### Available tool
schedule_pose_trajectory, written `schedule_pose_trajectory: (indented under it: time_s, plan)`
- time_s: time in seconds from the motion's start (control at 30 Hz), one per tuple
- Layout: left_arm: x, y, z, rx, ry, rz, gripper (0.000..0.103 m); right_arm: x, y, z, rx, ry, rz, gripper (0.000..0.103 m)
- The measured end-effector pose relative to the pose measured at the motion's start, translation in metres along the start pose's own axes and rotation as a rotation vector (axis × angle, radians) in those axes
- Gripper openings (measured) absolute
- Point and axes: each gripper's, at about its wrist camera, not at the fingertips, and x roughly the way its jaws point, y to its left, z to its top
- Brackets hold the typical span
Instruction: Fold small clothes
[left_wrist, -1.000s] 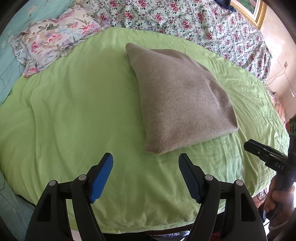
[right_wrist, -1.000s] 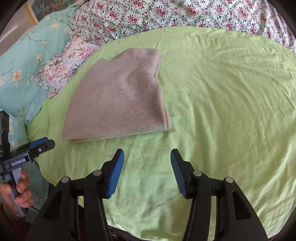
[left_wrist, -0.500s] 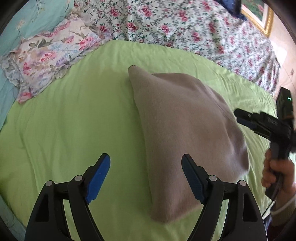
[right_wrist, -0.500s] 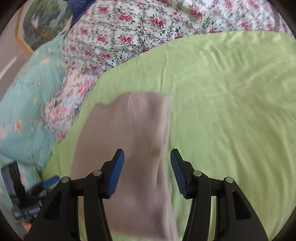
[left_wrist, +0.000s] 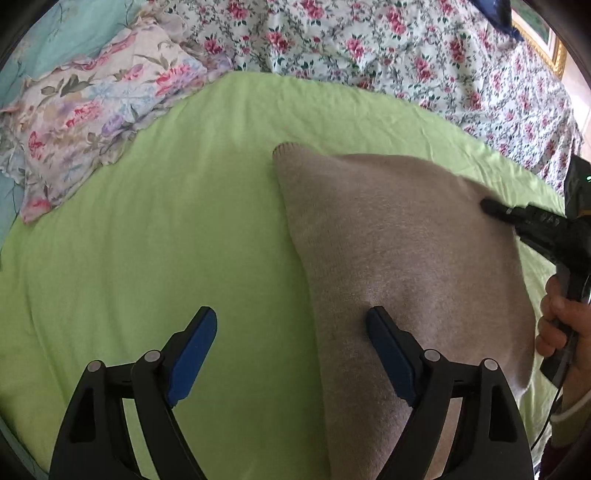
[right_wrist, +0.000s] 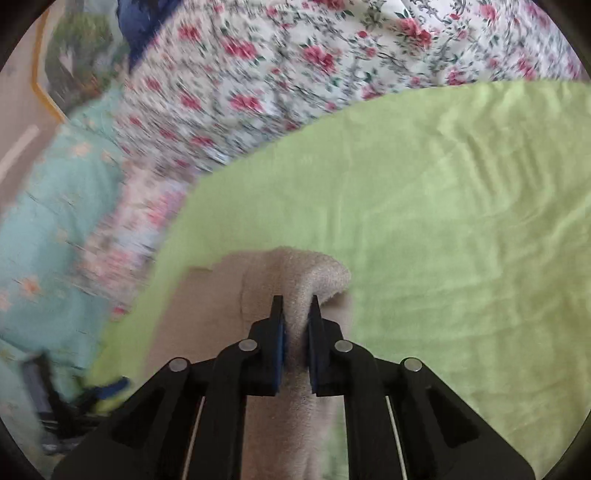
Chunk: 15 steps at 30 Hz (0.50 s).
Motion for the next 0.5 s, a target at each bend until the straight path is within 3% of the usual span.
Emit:
schedule_pose_trajectory:
  time_s: [0.1,0.17,0.27,0.37,0.5]
  plan:
    - [0.0,-0.001,0.0,-0.002,-0.004,0.007,0.085,0.025,-0.01,-0.005,0.027,0.08,-0.067,0.022]
    - [-0.003,0.0,-0.001,-0.005,-0.005,0.008,0.085,0.019,-0.012,-0.003,0.05,0.06,-0.076,0.026]
    - [-0.008,0.004,-0.004,-0.018,0.001,-0.005,0.085,-0.008,-0.002,-0.002,0.022,-0.005,-0.136,0.026]
    - [-0.016,0.005,-0.011,-0.017,-0.002,-0.006,0.085,-0.042,0.013,-0.013,-0.014,-0.052,-0.125,0.027]
    - [-0.031,0.005,-0.025,0.001,-0.009,0.005,0.085,-0.072,0.031,-0.043,-0.038,-0.049,-0.086,0.031]
